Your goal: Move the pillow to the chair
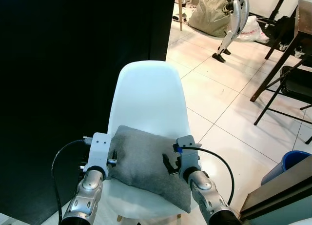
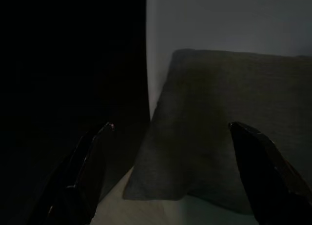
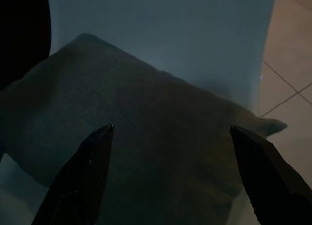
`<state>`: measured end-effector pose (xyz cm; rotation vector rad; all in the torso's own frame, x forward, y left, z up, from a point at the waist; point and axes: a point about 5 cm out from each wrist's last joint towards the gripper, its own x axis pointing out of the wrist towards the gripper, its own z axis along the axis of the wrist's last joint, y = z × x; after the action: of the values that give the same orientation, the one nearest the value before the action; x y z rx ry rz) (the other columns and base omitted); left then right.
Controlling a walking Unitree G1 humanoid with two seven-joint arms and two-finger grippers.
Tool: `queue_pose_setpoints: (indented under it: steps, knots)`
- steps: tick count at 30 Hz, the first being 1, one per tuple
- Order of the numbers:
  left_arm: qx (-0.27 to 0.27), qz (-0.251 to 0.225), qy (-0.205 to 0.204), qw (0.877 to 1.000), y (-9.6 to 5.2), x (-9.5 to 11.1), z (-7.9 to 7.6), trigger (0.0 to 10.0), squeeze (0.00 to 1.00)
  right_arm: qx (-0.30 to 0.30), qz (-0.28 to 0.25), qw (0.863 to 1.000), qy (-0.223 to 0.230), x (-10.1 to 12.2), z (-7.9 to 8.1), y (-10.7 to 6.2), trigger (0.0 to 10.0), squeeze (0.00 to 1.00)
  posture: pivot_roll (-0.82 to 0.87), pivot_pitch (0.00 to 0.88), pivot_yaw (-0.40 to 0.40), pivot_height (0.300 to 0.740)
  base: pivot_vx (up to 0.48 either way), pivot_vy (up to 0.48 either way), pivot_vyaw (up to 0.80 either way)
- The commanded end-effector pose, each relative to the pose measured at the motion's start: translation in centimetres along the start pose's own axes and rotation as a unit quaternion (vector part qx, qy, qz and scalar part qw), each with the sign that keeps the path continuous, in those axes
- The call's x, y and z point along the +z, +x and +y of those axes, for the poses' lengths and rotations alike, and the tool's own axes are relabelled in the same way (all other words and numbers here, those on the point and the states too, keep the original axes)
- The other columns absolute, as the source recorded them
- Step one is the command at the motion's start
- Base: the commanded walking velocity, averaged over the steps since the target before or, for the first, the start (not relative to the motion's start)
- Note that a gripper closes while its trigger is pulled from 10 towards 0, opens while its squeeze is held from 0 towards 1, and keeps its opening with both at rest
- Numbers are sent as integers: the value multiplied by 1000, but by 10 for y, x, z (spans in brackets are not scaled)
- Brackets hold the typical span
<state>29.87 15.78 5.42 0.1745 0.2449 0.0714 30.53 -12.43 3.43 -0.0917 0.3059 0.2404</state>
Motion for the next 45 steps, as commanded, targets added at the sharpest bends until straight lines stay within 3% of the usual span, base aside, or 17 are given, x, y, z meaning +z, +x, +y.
queue_pose_setpoints:
  steps: [1, 16, 19, 45]
  knots:
    - [-5, 18, -3, 1000, -1, -8, -2, 10000, 0, -7, 6, 1000, 7, -3, -3, -1, 10000, 0, 7, 102, -56, 740, 0, 0, 0]
    - [-25, 41, -12, 999, 1, -14, -5, 10000, 0, -21, 27, 999, 1, -4, -6, 1, 10000, 0, 9, 96, -58, 740, 0, 0, 0]
    - [-24, 40, -13, 999, 1, -14, -5, 10000, 0, -18, 25, 999, 16, -3, -7, 1, 10000, 0, 6, 95, -58, 740, 0, 0, -800]
    - [-35, 33, -22, 999, 3, -11, -11, 10000, 0, -17, 36, 999, 8, -1, -16, -1, 10000, 0, -8, 72, -75, 740, 0, 0, -800]
